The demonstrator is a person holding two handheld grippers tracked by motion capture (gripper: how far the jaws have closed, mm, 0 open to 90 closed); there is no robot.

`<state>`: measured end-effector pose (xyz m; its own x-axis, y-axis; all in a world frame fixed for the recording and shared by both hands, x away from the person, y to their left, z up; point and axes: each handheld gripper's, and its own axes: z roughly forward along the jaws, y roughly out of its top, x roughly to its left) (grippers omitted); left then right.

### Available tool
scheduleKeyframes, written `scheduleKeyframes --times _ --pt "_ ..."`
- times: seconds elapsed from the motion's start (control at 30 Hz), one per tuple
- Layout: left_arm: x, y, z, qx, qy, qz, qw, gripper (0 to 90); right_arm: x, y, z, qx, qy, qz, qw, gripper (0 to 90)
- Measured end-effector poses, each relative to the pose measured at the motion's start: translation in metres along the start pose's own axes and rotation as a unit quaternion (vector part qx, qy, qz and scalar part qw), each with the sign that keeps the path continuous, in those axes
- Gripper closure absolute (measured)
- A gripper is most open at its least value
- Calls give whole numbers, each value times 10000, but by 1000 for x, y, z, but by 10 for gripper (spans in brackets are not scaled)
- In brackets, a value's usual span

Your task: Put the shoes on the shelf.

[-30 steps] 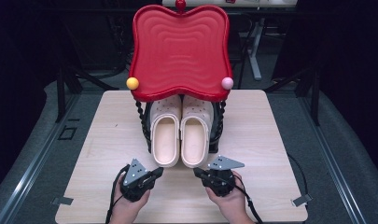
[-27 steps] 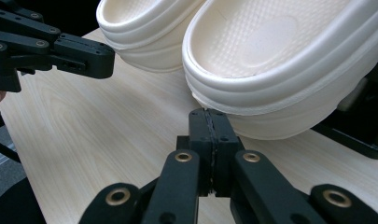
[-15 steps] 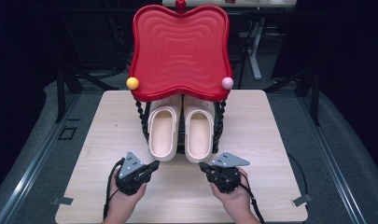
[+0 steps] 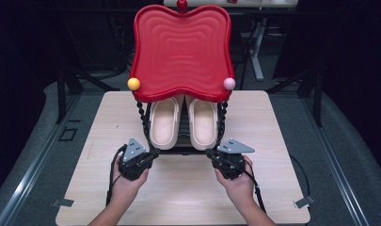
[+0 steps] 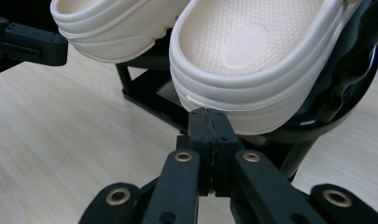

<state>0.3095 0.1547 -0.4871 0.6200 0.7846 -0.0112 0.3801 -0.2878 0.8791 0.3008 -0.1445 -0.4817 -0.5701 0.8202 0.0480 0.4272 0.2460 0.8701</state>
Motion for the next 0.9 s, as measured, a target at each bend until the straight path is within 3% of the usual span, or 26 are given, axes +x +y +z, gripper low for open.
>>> scheduleKeyframes --times 0.53,0.9 --pt "1 17 29 102 30 6 9999 899 -7 13 28 -13 -145 99 9998 900" --pt "4 24 40 143 99 -59 9998 899 -9 20 36 6 -150 203 9997 899"
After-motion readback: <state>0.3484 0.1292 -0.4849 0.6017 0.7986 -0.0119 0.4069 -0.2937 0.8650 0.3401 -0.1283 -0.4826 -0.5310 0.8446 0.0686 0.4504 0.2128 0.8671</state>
